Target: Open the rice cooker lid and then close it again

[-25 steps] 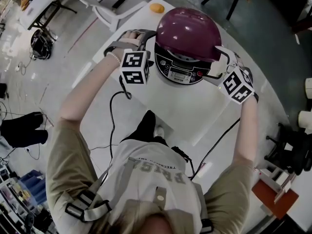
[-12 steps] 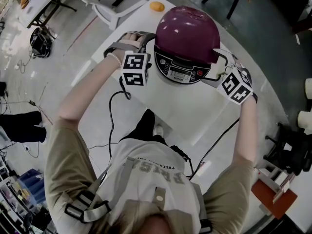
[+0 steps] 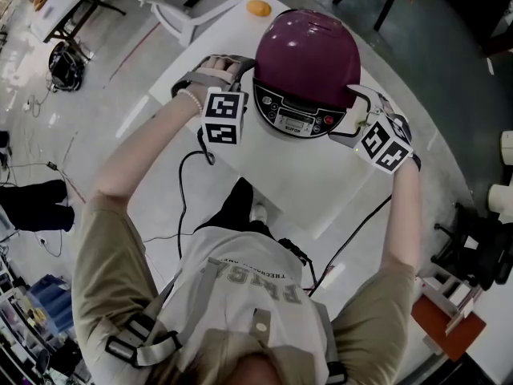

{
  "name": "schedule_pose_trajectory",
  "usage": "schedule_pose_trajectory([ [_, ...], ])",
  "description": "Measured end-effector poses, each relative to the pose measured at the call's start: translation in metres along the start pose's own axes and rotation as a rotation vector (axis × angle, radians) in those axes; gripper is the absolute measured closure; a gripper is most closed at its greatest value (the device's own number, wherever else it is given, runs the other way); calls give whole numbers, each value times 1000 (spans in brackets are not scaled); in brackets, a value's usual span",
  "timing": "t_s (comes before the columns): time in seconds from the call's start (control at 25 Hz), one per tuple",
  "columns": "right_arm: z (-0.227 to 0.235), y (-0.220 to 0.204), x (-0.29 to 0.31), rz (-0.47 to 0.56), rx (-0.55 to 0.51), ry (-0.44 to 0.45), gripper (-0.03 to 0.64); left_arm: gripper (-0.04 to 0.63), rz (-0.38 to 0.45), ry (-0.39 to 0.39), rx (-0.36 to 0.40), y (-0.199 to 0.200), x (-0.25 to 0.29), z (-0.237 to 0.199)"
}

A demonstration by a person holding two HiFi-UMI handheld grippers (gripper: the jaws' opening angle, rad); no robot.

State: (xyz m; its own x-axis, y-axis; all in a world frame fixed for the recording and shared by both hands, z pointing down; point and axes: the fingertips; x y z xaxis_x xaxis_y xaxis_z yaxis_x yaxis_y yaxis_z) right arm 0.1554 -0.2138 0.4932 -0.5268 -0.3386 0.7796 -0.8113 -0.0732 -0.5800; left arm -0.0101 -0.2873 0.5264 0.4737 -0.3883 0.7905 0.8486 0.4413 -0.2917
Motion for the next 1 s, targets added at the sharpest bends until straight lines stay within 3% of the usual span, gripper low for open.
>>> schedule_pose_trajectory([
  [1.0,-10,-6,10,5,7,45,152,74,-56,-25,76,-6,12,12],
])
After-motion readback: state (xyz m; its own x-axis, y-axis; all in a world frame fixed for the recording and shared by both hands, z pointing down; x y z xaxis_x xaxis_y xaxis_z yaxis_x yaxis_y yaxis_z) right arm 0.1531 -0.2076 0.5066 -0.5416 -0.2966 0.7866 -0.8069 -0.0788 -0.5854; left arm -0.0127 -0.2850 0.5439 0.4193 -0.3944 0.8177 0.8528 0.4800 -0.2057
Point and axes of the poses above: the fingertips, and each gripper's own axes: x forward along the fingers, z to its right, y out of its top, and after that the axes turned 6 degrees about z, right-handed
